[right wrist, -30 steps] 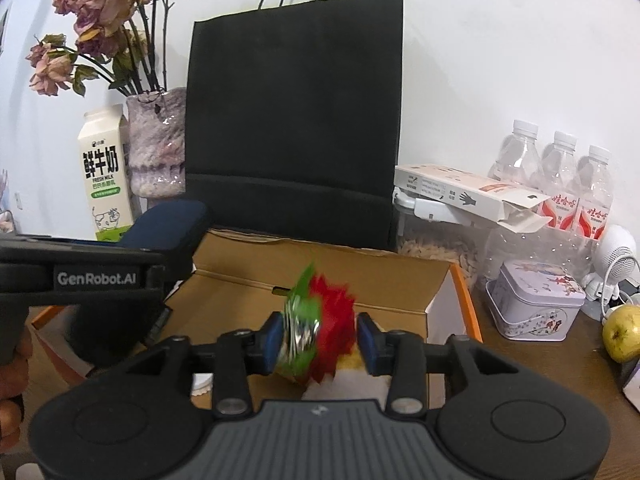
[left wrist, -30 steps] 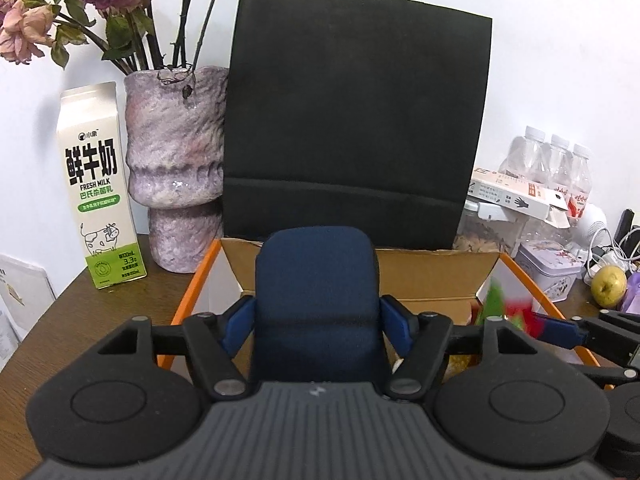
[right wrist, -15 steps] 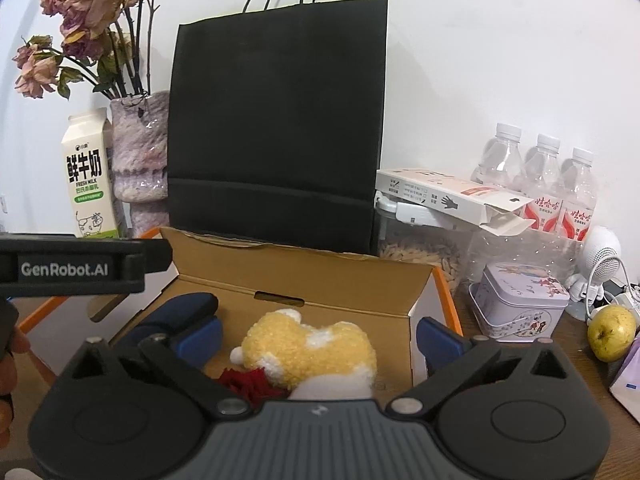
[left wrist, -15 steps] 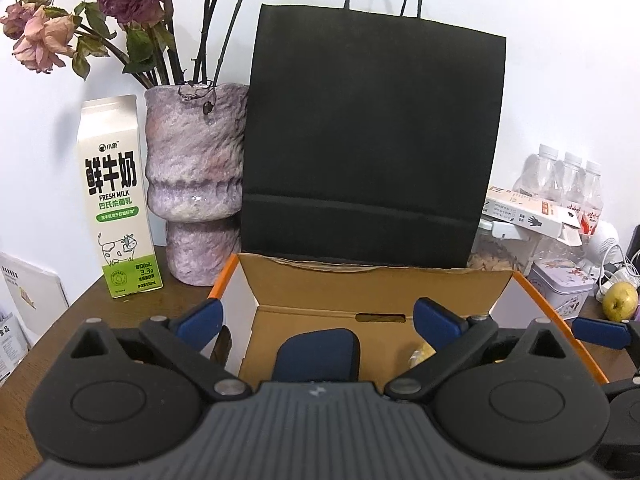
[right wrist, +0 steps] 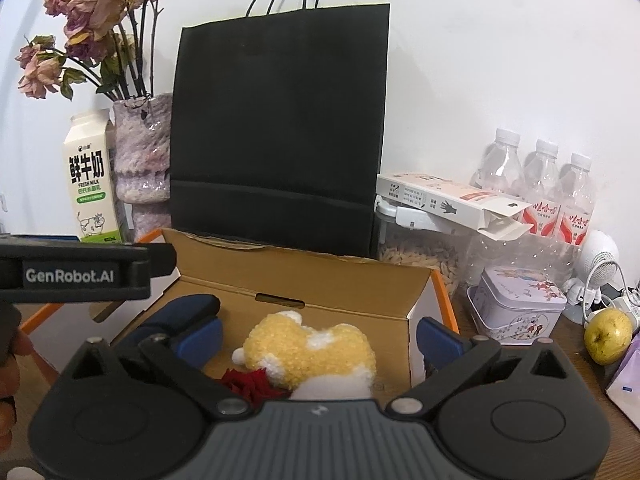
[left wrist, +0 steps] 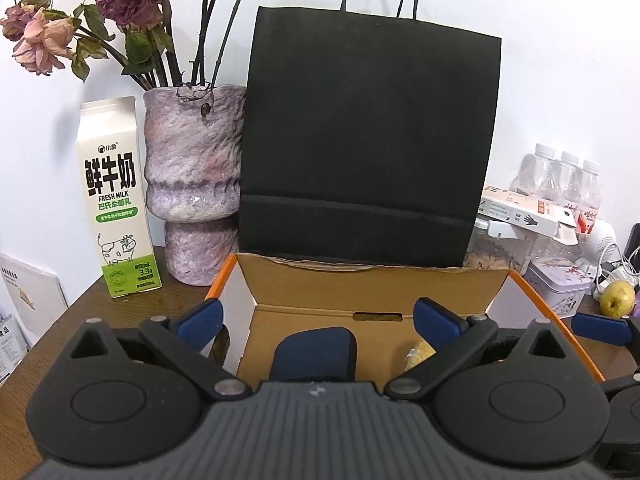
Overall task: Organize objects
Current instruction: 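Open both grippers to drop the ornament and navy pouch into the box, then withdraw both tools from the box toward the items on the table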
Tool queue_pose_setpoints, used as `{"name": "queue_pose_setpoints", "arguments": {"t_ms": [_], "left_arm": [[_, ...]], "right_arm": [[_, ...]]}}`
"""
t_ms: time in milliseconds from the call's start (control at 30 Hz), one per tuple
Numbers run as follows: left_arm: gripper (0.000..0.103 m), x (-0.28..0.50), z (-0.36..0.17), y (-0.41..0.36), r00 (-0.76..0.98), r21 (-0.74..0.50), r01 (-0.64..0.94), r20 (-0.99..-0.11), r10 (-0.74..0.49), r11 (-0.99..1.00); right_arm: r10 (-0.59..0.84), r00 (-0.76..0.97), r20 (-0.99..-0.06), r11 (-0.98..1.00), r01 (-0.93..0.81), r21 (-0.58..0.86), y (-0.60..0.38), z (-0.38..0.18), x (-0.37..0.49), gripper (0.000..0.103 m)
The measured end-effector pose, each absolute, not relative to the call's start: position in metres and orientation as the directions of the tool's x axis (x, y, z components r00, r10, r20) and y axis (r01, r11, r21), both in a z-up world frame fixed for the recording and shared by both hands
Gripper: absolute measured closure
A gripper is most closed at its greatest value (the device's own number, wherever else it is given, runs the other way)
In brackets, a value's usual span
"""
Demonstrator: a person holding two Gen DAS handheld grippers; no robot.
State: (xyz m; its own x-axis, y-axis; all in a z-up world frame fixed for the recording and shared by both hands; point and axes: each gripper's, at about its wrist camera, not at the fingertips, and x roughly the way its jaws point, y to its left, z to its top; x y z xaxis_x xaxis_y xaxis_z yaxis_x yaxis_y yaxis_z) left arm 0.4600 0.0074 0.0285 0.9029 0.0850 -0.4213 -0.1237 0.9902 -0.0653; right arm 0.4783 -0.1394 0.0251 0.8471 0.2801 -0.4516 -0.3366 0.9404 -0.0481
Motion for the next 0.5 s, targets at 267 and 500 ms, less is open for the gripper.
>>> {"name": "queue_pose_setpoints", "arguments": {"t_ms": [267,500], "left_arm": [[0.000,0.446,0.036,0.001,0.916,-0.054,-0.118,-0.391,0.088,0.992],[0.000,0.428,0.044,0.000,0.925,-0.067,-0.120,-0.370,0.088,0.990]], "right_arm": [[0.278,0.858,-0.432,0.939,-0.337,-0.065,-0.139,0.034,0.467,0.000],[0.285,0.863,-0.417,0.935,-0.346,-0.076,-0.141,0.042,0.453,0.000]]}}
